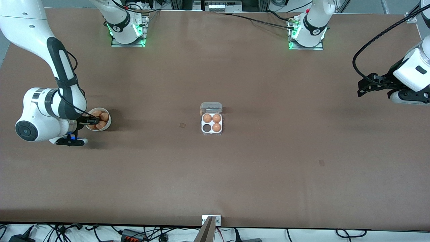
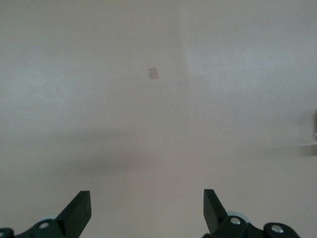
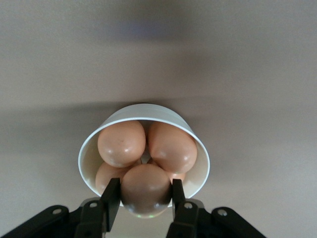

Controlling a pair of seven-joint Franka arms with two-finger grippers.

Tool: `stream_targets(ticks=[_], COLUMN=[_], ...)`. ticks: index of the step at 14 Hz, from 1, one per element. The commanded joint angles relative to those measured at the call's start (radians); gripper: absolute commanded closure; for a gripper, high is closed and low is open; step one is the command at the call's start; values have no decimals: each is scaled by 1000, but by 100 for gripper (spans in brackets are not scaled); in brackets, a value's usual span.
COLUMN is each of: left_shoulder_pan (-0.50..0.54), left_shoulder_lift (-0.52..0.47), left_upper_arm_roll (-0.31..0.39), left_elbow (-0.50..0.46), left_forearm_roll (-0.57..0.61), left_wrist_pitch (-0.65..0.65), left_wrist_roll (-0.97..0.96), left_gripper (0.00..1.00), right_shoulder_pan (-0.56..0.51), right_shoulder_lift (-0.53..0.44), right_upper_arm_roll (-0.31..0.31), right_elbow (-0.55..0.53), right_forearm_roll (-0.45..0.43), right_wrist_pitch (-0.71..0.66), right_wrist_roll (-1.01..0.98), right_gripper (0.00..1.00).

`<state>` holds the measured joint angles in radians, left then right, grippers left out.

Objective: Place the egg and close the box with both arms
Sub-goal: 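Lower the right gripper, grasp one brown egg and lift it, then carry the egg to the clear egg box and lower it into the empty slot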

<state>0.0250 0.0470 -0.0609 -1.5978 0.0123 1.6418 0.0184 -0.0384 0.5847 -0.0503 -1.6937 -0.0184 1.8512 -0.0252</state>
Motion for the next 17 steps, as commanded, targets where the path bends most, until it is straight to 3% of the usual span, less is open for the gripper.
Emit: stream_targets(ticks=[1,5,7,9,13,17], left_shoulder_pan=[4,4,4,4,4,3], left_shoulder_lift=[2,7,7,7,7,7], left_upper_arm_roll=[-7,-7,-7,-7,-7,-7], left_elbow=[9,10,9,9,9,9], left_forearm_roll=[14,15,15,14,14,12], left_wrist_pitch=[-5,-5,-3,-3,-5,-4], left_wrist_roll=[-1,-1,-1,-1,-1,-1], left_gripper=[0,0,0,0,0,0], right_shoulder_pan=[-3,50,89,124,270,399], right_shoulder_lift=[-6,-6,-8,-8,6,53], right_upper_arm_roll=[10,50,99,135,138,138], right_elbow=[76,297,330,362,368,368], right_forearm_roll=[12,14,38,99,104,106], right_wrist_pitch=[-65,-242,-236,-186,-29,114], right_wrist_roll=[-9,1,13,20,31,170], right_gripper=[83,83,83,83,83,83])
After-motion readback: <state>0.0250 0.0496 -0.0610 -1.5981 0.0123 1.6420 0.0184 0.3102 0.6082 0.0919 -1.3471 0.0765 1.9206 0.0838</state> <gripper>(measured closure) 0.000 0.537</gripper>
